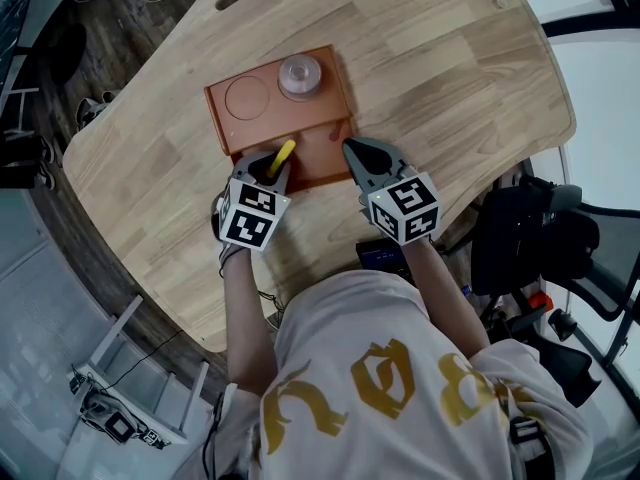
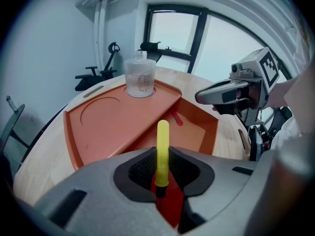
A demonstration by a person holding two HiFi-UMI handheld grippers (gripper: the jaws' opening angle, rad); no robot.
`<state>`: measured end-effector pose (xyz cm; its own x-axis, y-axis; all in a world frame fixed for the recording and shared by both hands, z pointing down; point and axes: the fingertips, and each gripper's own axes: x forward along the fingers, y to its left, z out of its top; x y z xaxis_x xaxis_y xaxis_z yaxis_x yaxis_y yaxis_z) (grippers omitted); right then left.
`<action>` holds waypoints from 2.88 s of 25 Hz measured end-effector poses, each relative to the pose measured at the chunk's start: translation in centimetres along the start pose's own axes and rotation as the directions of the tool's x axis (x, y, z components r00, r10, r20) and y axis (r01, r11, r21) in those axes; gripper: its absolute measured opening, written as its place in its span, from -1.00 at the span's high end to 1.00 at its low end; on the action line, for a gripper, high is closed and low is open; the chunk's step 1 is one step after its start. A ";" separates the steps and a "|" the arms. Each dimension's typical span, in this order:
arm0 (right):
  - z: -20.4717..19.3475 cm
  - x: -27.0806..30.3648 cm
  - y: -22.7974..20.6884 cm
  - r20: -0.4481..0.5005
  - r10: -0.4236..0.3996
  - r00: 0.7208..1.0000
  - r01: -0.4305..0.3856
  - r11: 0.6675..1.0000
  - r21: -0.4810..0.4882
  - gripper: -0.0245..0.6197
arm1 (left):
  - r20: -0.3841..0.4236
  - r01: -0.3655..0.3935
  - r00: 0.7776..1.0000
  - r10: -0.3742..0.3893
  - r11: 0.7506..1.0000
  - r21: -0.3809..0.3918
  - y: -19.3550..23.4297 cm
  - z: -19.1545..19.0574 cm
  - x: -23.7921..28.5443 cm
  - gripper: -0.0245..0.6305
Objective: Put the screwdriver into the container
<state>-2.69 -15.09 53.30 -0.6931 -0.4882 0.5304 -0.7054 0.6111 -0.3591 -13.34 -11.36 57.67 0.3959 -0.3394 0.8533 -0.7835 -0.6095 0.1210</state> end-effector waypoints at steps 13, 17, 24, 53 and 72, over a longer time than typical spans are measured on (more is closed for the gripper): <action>0.2 0.3 -0.3 0.000 0.003 1.000 -0.003 1.000 0.004 0.89 | -0.133 0.006 0.991 -0.002 1.000 0.026 0.2 -0.6 1.2 0.69; 0.3 0.5 -0.2 0.002 0.007 1.000 -0.007 1.000 0.001 0.89 | -0.160 0.004 0.987 0.001 0.999 0.033 0.2 -0.7 1.4 0.69; 0.1 0.8 -0.3 -0.003 0.008 1.000 -0.008 1.000 0.002 0.89 | -0.204 0.003 0.979 0.005 0.999 0.038 0.3 -0.8 1.9 0.69; -0.5 0.1 -1.5 0.002 -0.003 1.000 0.003 0.999 0.051 0.89 | -0.288 -0.084 0.952 0.104 0.993 0.081 0.3 -1.3 4.0 0.58; 1.7 -2.6 1.0 0.033 0.018 0.999 -0.016 0.998 -0.055 0.89 | -0.016 -0.187 0.982 0.187 0.982 0.009 0.5 2.3 -2.2 0.59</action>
<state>-1.88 -14.23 50.30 -0.7101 -0.4972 0.4986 -0.6849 0.6520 -0.3252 -13.50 -12.53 54.66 0.2350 -0.4361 0.8687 -0.8392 -0.5420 -0.0450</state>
